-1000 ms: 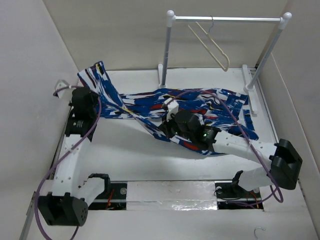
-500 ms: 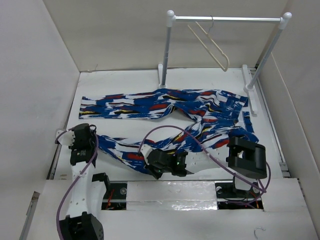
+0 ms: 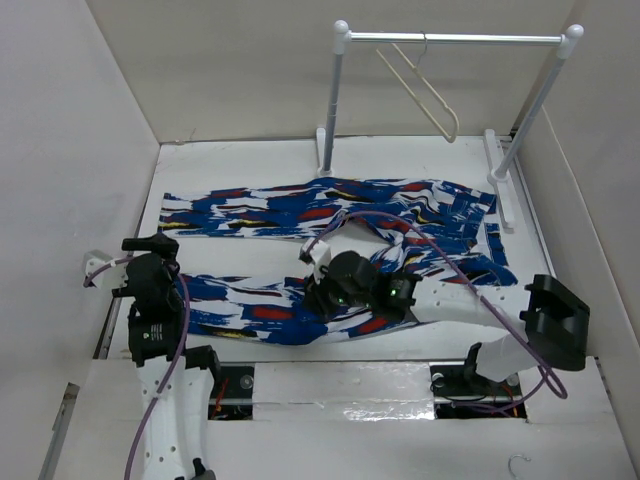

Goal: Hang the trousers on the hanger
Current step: Flatten out the trousers at the center of the board.

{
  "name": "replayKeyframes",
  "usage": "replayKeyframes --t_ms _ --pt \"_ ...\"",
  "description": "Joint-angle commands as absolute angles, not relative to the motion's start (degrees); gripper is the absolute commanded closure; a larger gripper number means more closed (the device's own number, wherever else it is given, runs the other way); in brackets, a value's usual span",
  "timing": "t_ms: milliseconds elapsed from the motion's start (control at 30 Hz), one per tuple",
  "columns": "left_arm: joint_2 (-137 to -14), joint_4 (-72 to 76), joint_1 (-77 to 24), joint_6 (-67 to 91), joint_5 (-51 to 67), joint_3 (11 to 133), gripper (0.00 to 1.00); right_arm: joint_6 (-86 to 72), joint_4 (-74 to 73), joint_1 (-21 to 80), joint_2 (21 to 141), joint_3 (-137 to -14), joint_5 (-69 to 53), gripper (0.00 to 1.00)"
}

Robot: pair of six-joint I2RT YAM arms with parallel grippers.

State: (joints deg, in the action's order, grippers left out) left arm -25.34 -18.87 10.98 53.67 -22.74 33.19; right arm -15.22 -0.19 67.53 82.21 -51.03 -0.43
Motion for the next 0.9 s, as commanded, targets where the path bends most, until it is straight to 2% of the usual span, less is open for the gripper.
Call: replayKeyframes --t_ms 0,33,100,133,200,233,300,433,500,533,567,600,633,767,833,867 --pt "-25.40 -20.03 11.25 49.40 -23.72 36.38 0.34 -10.55 2.11 62.24 86.20 -56.75 -6.93 0.79" --pt "-24.97 -20.47 11.25 48.87 -24.60 36.56 0.35 -10.20 2.20 61.70 90.31 -58.52 -7.55 0.99" --pt "-24.70 -19.52 10.73 47.56 -24.00 36.21 0.35 -10.20 2.81 61.09 95.07 -62.38 -8.26 1.00" --pt "-25.13 -18.55 10.72 46.24 -21.64 36.12 0.35 -10.20 2.73 61.08 100.23 -66.93 -8.70 0.92" --pt "-27.23 -16.71 10.72 45.27 -17.78 34.90 0.34 -10.19 2.20 60.56 105.36 -71.69 -9.58 0.68" --pt "-28.20 -14.79 10.72 44.92 -14.01 34.28 0.34 -10.20 2.02 60.03 110.60 -76.16 -10.28 0.44" --pt "-31.27 -13.46 10.72 45.79 -11.00 32.71 0.34 -10.37 0.80 59.51 115.46 -80.31 -13.27 0.37" --pt "-32.70 -9.34 10.72 46.84 -9.50 29.36 0.35 -11.07 -1.93 59.50 124.88 -87.70 -15.72 0.35" --pt "-32.78 -7.48 10.72 47.81 -8.70 27.61 0.35 -12.12 -2.55 59.50 128.74 -91.03 -18.71 0.41" --pt "-33.13 -5.90 10.72 48.16 -8.44 27.25 0.35 -12.48 -2.72 59.50 129.89 -92.10 -19.24 0.56" --pt "-33.66 -4.93 10.72 48.51 -7.83 26.90 0.35 -13.00 -2.38 59.50 130.77 -93.24 -19.94 0.75" --pt "-35.40 -3.96 10.72 49.47 -7.39 26.20 0.35 -14.14 -1.94 59.50 132.52 -95.69 -20.13 0.90" --pt "-36.72 -2.04 10.72 50.00 -6.86 25.93 0.35 -14.76 -1.50 59.50 133.50 -97.37 -20.13 1.00" --pt "-44.80 3.51 9.40 52.73 -6.41 25.57 0.35 -18.97 -0.88 57.58 138.60 -110.45 -21.09 1.00" --pt "-47.80 6.14 8.79 53.00 -7.03 26.01 0.34 -22.84 1.91 56.87 138.61 -113.80 -20.74 1.00" --pt "-49.38 5.80 8.79 53.09 -7.99 26.71 0.34 -23.37 2.19 56.08 137.82 -113.91 -20.05 0.97"
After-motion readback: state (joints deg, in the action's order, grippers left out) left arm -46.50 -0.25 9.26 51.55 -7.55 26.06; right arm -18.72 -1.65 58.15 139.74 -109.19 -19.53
